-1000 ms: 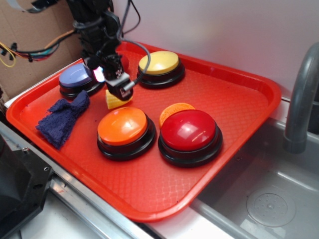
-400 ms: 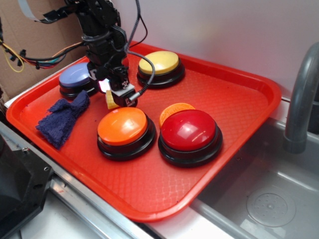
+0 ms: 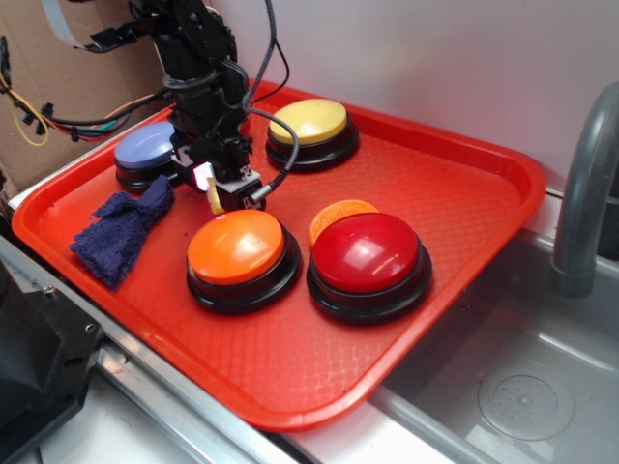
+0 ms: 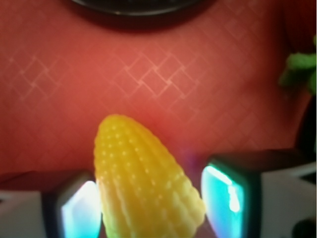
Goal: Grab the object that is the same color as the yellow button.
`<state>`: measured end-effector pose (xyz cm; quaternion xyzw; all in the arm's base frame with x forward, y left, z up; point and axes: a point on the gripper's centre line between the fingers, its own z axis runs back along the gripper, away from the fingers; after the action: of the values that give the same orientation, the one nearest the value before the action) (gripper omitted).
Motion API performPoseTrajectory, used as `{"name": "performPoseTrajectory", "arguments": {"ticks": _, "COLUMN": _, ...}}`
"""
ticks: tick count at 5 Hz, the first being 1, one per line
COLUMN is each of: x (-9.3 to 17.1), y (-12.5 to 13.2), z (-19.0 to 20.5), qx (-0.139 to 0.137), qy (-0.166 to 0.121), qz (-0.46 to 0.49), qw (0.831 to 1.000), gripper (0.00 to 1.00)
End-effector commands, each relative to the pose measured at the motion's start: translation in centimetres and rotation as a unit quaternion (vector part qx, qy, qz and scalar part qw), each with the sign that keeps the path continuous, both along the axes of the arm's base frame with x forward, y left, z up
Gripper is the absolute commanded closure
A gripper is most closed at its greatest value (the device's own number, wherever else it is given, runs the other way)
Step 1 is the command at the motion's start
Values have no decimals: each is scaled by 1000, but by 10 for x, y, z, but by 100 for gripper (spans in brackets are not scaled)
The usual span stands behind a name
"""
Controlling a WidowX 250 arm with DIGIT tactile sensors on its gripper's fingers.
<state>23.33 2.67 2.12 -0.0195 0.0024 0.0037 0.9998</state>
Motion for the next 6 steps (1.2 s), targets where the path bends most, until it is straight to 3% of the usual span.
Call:
{"name": "performPoseTrajectory", "arguments": {"ticks": 1, "x": 9, "y": 4, "z": 16, "qx": 7, "qy": -15, "qz": 16, "qw": 1000, "gripper": 100}}
{"name": "performPoseTrajectory", "arguments": {"ticks": 2, "x": 7, "y": 4, "z": 36, "qx": 21, "qy": -2, "qz": 24, "qw": 1000, "gripper": 100}}
{"name": "performPoseTrajectory", "arguments": {"ticks": 3, "x": 5, "y": 3, "z": 65, "qx": 7, "qy": 6, "qz": 25, "qw": 1000, "gripper": 100}}
{"name": "performPoseTrajectory", "arguments": {"ticks": 4, "x": 3, "y": 0, "z": 97, "qx": 2, "qy": -20, "qz": 3, "qw": 1000, "gripper": 100}}
{"name": "performPoseTrajectory", "arguments": {"ticks": 6, "x": 2, "y": -14, "z": 162, "qx": 41, "qy": -40, "qz": -14, "qw": 998, "gripper": 100}}
